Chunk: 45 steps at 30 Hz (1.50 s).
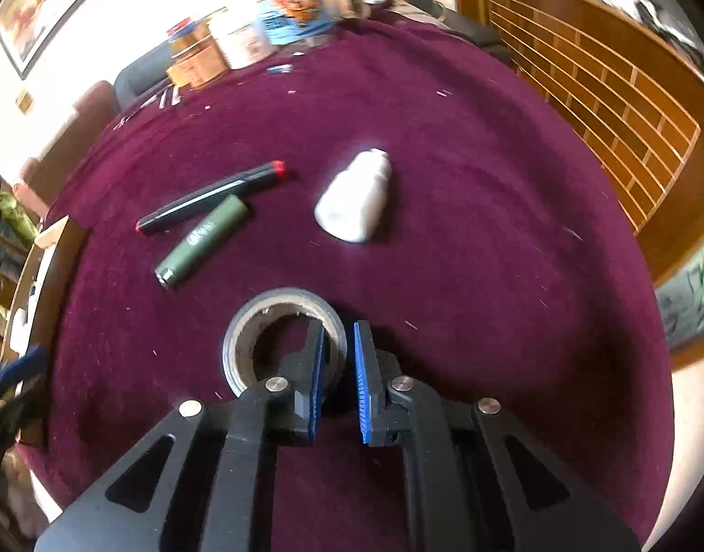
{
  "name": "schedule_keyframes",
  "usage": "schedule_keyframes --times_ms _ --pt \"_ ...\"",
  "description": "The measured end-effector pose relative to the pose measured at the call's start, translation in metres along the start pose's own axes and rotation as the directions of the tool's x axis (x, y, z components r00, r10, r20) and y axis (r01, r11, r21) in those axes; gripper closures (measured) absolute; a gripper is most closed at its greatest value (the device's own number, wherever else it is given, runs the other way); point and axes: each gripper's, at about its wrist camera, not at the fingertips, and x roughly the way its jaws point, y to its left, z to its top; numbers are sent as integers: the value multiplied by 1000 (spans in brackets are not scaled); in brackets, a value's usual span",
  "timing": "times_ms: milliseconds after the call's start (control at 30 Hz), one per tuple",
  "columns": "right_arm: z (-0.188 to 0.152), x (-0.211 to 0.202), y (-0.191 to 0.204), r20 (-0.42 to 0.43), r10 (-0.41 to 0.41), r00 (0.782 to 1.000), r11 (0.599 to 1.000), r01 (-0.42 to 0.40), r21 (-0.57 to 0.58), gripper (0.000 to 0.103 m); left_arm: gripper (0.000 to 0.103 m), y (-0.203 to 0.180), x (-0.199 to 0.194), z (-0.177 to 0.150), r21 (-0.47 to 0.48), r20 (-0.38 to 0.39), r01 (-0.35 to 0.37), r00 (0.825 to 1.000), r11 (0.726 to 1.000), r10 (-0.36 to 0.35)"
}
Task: Organize rigid objects
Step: 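Move the right tool toward the tape roll on the table, then grasp the green lighter with the left tool, then carry the held tape roll and green lighter over the cardboard box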
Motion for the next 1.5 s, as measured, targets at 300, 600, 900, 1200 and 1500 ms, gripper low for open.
schedule_keyframes --times_ms 300,600,900,1200,1500 --pt "-1 -3 -13 3 45 999 999 -45 17 93 42 -34 88 59 129 -73 -27 997 991 37" --pt "-3 -3 -17 11 71 997 997 -71 34 91 86 -28 84 44 132 -77 -36 996 991 46" --pt "-2 -1 -2 15 38 999 999 -38 1 73 62 -47 92 42 175 -45 -41 998 984 50" --pt "-13 -2 24 90 -88 992 984 100 -147 94 87 -21 51 27 68 9 -11 1000 998 10" --pt "-13 -19 40 108 -5 994 993 18 -115 94 87 15 -3 6 -43 82 81 994 996 -77"
